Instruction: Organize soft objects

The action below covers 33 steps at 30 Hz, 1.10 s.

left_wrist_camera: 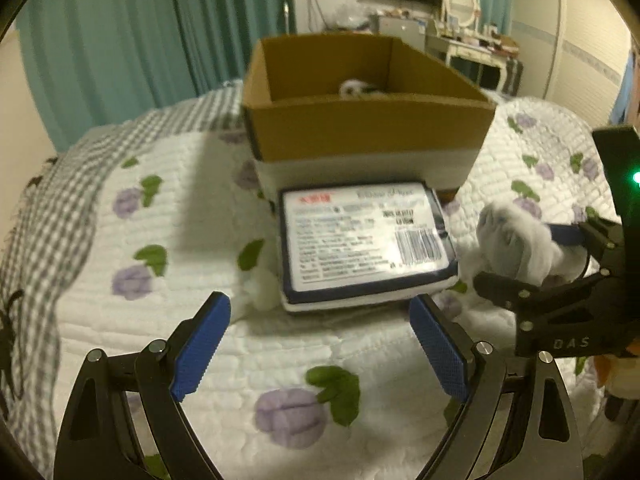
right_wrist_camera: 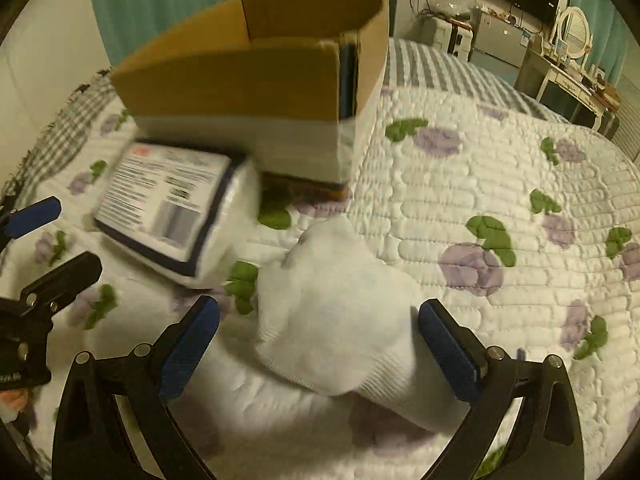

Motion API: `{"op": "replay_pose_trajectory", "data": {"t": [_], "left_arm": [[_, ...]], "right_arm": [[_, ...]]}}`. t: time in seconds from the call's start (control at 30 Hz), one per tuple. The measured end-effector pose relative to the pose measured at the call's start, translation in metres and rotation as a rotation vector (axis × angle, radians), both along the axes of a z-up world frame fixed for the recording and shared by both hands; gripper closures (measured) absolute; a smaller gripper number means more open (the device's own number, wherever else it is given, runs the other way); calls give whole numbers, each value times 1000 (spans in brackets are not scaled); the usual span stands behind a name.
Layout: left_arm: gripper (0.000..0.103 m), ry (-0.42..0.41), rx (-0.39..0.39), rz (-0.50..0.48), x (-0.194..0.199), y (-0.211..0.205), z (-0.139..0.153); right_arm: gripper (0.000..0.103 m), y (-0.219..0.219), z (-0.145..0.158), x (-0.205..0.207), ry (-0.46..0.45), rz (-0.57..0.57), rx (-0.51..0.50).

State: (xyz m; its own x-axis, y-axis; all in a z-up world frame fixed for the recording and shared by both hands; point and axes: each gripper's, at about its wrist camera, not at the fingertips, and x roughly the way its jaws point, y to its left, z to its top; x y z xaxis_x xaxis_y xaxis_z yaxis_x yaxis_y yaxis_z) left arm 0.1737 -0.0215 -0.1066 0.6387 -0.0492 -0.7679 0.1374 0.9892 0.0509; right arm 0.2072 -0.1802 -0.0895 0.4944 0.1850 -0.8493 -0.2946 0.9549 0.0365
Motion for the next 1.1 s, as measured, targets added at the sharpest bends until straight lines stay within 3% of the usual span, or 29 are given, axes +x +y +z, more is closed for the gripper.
{"op": "replay_pose_trajectory", "data": {"t": [0.1, 0.2, 0.33, 0.5, 0.73, 1.1], "left_arm": [[11, 14, 11, -9, 7, 3, -10], [11, 11, 16, -25, 11, 9, -15], [12, 18, 45, -76, 19, 4, -24], [12, -20, 127, -155, 27, -20, -28], [13, -38, 94, -214, 39, -39, -28], [59, -49, 82, -253, 24, -40, -21]], "right_arm": [[6, -2, -13, 9, 10, -2, -12], [24, -9, -19, 15, 7, -31, -22], [31, -21, -17, 20, -2, -69, 29], [32, -24, -12, 22, -7, -80, 58], [32, -26, -11, 22, -5, -88, 78], [36, -25, -7, 12, -24, -95, 98]]}}
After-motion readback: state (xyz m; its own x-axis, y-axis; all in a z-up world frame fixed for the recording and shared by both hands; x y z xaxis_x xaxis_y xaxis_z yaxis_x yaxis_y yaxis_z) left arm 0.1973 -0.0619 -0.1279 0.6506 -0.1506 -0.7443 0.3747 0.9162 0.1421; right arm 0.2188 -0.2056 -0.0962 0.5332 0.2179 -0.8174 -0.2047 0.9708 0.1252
